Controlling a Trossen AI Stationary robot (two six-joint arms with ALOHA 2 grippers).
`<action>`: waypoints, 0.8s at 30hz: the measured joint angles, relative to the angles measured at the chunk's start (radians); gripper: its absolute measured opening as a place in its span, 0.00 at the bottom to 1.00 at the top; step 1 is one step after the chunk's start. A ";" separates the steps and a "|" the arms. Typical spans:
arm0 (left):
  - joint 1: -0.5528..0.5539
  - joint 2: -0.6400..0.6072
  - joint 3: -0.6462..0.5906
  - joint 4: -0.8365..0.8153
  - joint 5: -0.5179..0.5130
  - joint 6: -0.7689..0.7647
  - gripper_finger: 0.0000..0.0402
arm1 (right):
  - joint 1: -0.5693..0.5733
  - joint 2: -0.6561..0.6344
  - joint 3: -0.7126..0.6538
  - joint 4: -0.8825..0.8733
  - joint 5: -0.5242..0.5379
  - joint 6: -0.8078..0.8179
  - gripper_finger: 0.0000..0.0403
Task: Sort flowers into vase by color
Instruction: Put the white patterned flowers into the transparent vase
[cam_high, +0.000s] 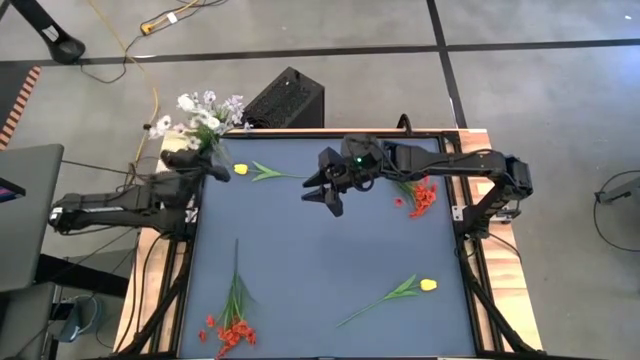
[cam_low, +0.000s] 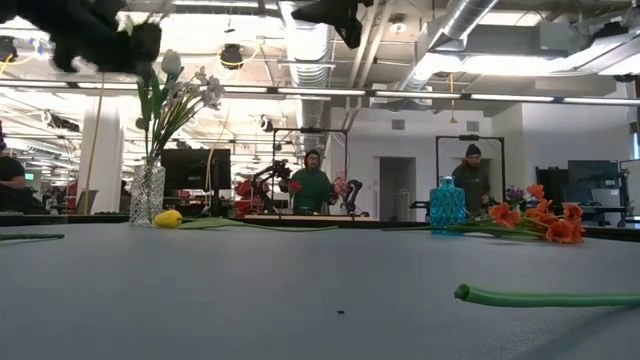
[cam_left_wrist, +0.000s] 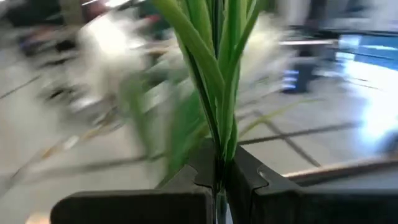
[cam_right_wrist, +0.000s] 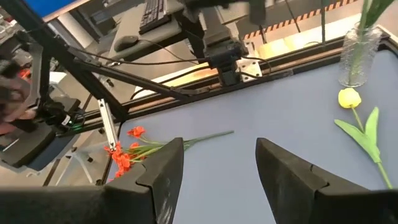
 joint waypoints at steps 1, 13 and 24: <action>0.007 -0.004 0.000 0.077 0.080 0.101 0.00 | -0.004 0.000 0.000 0.000 0.000 0.000 0.56; 0.166 -0.069 0.000 0.454 0.519 0.478 0.00 | 0.003 0.000 0.000 -0.001 0.003 0.009 0.56; 0.459 -0.087 0.000 0.212 0.998 0.287 0.00 | 0.003 0.000 0.000 -0.002 0.005 0.034 0.56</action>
